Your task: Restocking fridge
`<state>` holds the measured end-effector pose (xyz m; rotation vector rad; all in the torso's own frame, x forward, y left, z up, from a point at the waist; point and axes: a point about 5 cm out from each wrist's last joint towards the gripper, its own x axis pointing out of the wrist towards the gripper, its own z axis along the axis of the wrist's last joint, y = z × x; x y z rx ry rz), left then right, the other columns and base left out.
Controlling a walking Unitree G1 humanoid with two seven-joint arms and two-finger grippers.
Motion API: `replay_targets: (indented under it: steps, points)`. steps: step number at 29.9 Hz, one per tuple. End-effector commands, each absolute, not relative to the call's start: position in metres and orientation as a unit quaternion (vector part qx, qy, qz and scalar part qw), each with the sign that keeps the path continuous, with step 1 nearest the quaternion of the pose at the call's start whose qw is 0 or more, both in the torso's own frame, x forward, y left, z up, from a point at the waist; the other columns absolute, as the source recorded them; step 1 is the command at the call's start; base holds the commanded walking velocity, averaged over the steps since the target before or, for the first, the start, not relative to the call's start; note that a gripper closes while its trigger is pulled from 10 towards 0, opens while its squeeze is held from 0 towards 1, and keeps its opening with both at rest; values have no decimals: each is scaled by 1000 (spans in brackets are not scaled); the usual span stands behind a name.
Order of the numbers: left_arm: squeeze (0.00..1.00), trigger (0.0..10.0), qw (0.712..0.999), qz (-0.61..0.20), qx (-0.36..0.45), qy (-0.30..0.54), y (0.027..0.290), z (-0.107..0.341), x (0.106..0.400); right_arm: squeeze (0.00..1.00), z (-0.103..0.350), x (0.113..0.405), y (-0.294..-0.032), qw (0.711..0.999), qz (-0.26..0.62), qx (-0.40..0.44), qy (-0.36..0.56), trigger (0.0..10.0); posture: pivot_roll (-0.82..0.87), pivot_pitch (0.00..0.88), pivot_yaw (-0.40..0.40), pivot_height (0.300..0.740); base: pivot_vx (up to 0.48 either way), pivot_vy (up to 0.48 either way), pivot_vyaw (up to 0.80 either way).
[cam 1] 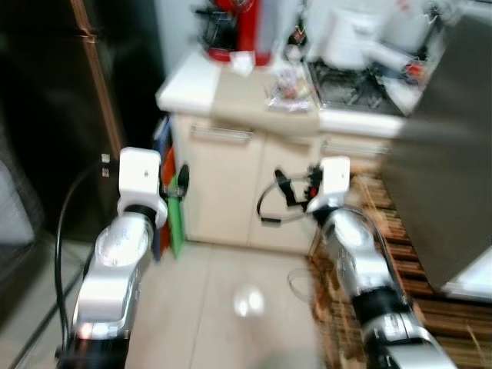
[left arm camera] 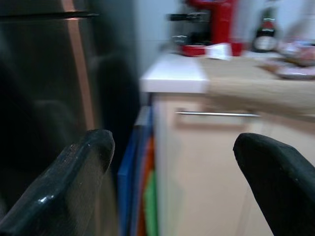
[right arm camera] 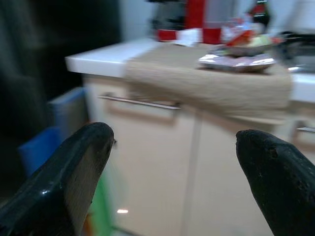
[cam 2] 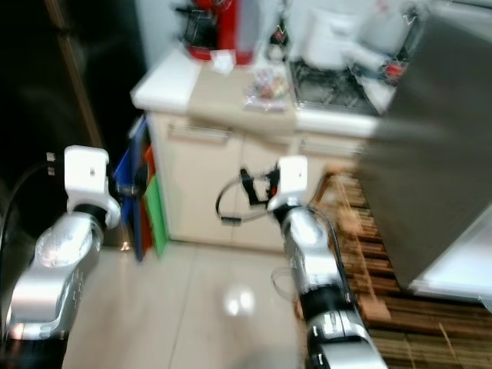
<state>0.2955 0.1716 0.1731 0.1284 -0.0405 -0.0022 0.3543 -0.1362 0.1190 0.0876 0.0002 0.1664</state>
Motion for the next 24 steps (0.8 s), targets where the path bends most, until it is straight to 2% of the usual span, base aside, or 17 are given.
replay_targets:
  steps: [1, 7, 11, 14, 24]
  points:
    - [0, 10000, 997, 15, 70, -25, 178, 176, 298, 0, 124, 360, -141, 999, 40, 15, -5, 10000, 0, 0, -15, 740, 480, 0, 500]
    - [0, 10000, 997, 12, 74, -23, 179, 175, 299, 0, 125, 361, -141, 999, 29, 13, -5, 10000, 1, 0, -10, 740, 480, 0, 0]
    - [0, 10000, 996, -23, 79, -35, 172, 177, 301, 0, 136, 363, -140, 999, 28, 3, -40, 10000, 1, 0, -4, 740, 480, 0, 0]
    - [0, 10000, 995, -42, 87, -32, 168, 176, 304, 0, 139, 363, -137, 998, 29, -9, -50, 10000, 0, 0, -3, 740, 435, 0, -781]
    - [0, 10000, 996, -42, 69, -36, 171, 173, 308, 0, 132, 359, -139, 998, 27, -15, -46, 10000, -12, 0, 6, 740, 0, 0, -786]
